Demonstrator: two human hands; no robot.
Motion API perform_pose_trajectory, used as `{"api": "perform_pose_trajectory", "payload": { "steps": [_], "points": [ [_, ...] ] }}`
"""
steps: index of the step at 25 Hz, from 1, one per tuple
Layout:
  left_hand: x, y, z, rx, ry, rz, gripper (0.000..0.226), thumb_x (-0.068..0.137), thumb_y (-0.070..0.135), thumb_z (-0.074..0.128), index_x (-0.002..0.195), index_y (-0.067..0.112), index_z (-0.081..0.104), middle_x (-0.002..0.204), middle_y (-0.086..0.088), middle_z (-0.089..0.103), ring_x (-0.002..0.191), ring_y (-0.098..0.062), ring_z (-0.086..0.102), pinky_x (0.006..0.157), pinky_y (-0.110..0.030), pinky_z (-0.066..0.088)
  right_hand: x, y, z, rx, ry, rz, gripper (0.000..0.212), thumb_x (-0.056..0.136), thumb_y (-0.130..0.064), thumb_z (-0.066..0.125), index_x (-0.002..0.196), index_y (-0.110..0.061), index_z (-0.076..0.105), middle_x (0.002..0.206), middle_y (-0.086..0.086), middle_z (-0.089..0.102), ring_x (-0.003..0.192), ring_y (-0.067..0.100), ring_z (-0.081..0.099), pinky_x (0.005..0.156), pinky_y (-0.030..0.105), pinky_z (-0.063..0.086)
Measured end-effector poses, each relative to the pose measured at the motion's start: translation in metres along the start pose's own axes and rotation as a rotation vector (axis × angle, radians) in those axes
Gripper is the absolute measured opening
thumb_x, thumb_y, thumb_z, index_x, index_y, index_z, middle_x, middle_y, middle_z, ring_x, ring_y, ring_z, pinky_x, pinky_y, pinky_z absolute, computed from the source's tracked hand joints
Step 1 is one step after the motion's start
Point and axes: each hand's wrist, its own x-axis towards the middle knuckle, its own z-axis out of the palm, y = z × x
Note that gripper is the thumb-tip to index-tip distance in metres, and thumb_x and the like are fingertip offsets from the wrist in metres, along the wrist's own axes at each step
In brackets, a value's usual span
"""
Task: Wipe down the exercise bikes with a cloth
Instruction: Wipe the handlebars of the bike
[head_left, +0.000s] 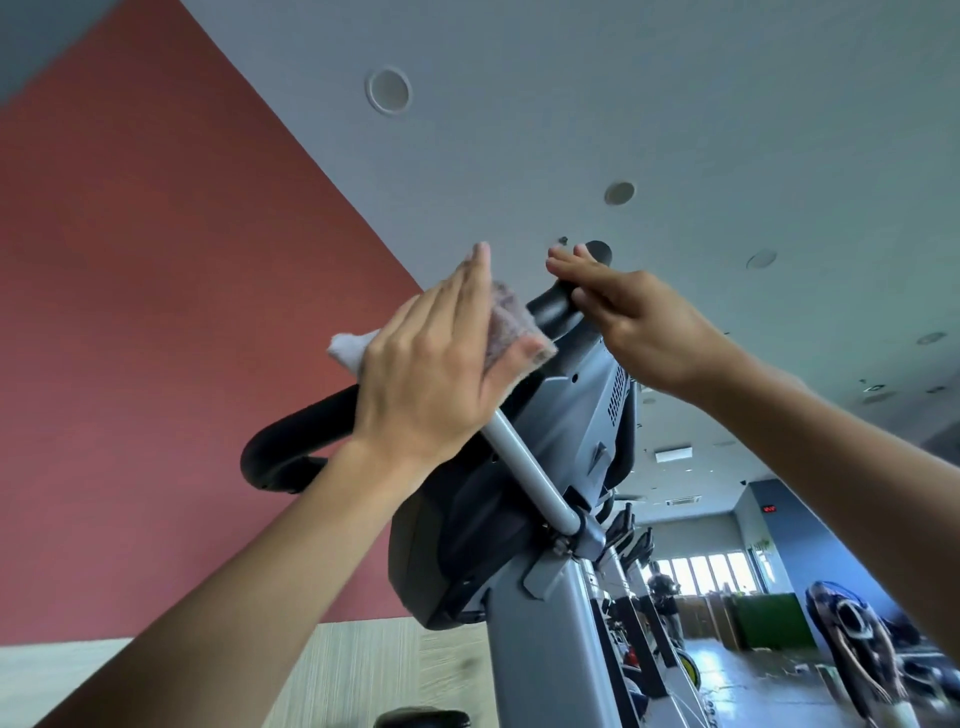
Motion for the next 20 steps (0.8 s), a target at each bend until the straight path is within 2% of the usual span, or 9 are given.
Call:
{"api": "perform_pose_trajectory", "payload": {
  "steps": [3,5,7,8,11,14,17,20],
  "points": [
    [0.005,0.004,-0.001,0.045,0.011,-0.079,0.073,0.100,0.057,0.049,0.145,-0.001,0.051,0.134,-0.015,0.066,0.116,-0.029,0.068,0.093,-0.039,0.054,-0.001,-0.003,-0.001,-0.070,-0.015,0.002,0.044,0.108,-0.007,0.039,0.150,-0.016,0.047,0.159,-0.011,0.038,0.149,-0.004,0.016,0.112,0.003,0.010],
    [0.016,0.012,0.004,0.061,0.015,-0.039,0.070,0.099,0.057,0.050,0.141,0.001,0.056,0.127,-0.012,0.070,0.109,-0.026,0.070,0.088,-0.037,0.055,0.000,-0.007,0.001,-0.083,-0.004,0.004,0.043,0.108,-0.006,0.039,0.149,-0.016,0.048,0.158,-0.010,0.041,0.150,-0.003,0.018,0.117,0.009,0.012],
    [0.018,0.014,0.006,0.041,0.032,0.013,0.071,0.099,0.060,0.049,0.141,0.002,0.057,0.126,-0.010,0.071,0.107,-0.024,0.070,0.089,-0.036,0.055,0.000,-0.014,0.001,-0.115,0.026,0.025,0.043,0.107,-0.005,0.040,0.147,-0.016,0.051,0.156,-0.008,0.044,0.150,0.002,0.022,0.123,0.021,0.012],
    [0.012,0.010,0.006,0.031,0.050,0.008,0.072,0.100,0.061,0.048,0.141,0.002,0.057,0.126,-0.010,0.070,0.108,-0.024,0.070,0.090,-0.036,0.054,-0.001,-0.019,0.002,-0.145,0.044,0.035,0.043,0.106,-0.004,0.040,0.146,-0.015,0.052,0.155,-0.006,0.045,0.150,0.004,0.024,0.124,0.021,0.010],
    [-0.017,-0.009,0.004,0.017,0.133,-0.073,0.074,0.099,0.063,0.052,0.139,0.000,0.059,0.127,-0.011,0.070,0.110,-0.025,0.069,0.091,-0.036,0.054,-0.005,-0.038,0.013,-0.295,0.062,-0.017,0.041,0.104,-0.008,0.042,0.143,-0.011,0.055,0.151,0.001,0.051,0.149,0.006,0.029,0.116,0.011,0.002],
    [-0.046,-0.038,0.001,0.035,0.176,-0.058,0.077,0.096,0.066,0.055,0.134,-0.001,0.062,0.123,-0.011,0.071,0.105,-0.026,0.071,0.087,-0.036,0.055,-0.010,-0.059,0.034,-0.406,-0.067,-0.116,0.052,0.095,-0.025,0.037,0.141,-0.011,0.056,0.147,0.004,0.055,0.149,0.009,0.031,0.122,0.022,0.002],
    [-0.068,-0.065,-0.002,0.088,0.163,-0.033,0.077,0.096,0.068,0.054,0.132,0.001,0.064,0.117,-0.009,0.073,0.099,-0.024,0.072,0.081,-0.035,0.054,-0.008,-0.070,0.049,-0.509,-0.143,-0.168,0.053,0.095,-0.026,0.037,0.142,-0.010,0.055,0.147,0.005,0.056,0.148,0.013,0.034,0.123,0.029,0.001],
    [-0.066,-0.061,-0.002,0.098,0.158,-0.078,0.076,0.096,0.071,0.050,0.131,0.006,0.065,0.112,-0.006,0.074,0.094,-0.023,0.071,0.078,-0.035,0.052,-0.001,-0.078,0.060,-0.545,-0.158,-0.157,0.050,0.097,-0.025,0.036,0.140,-0.011,0.057,0.141,0.002,0.060,0.140,0.016,0.044,0.124,0.036,0.004]
  ]
}}
